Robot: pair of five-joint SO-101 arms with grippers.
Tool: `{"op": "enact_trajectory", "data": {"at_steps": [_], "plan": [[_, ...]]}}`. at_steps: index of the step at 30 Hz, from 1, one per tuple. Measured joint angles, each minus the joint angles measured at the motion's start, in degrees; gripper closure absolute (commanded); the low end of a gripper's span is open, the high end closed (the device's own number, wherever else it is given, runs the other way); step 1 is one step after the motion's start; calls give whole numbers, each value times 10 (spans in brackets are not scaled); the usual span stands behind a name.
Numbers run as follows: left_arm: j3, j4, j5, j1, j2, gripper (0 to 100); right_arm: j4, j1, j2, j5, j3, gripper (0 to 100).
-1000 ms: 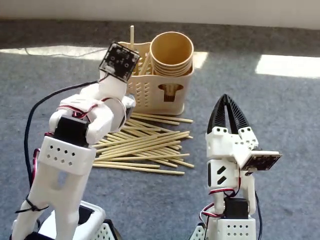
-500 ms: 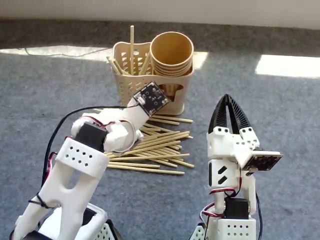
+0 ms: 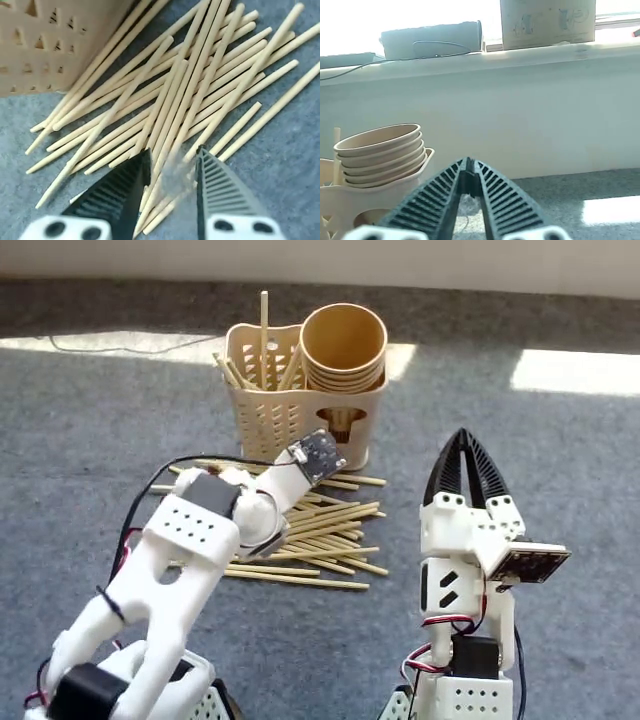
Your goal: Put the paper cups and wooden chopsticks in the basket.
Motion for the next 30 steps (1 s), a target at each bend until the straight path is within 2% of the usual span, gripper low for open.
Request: {"op": "enact_trajectory", "data": {"at_steps": [8, 20, 30], "plan": [[-84, -5, -33, 0, 169, 846, 0, 0, 0, 0, 0, 992], [-200, -7, -63, 0, 338, 850, 0, 0, 0, 0, 0, 992], [-255, -8, -64, 4, 411, 965, 0, 0, 0, 0, 0, 992]]}}
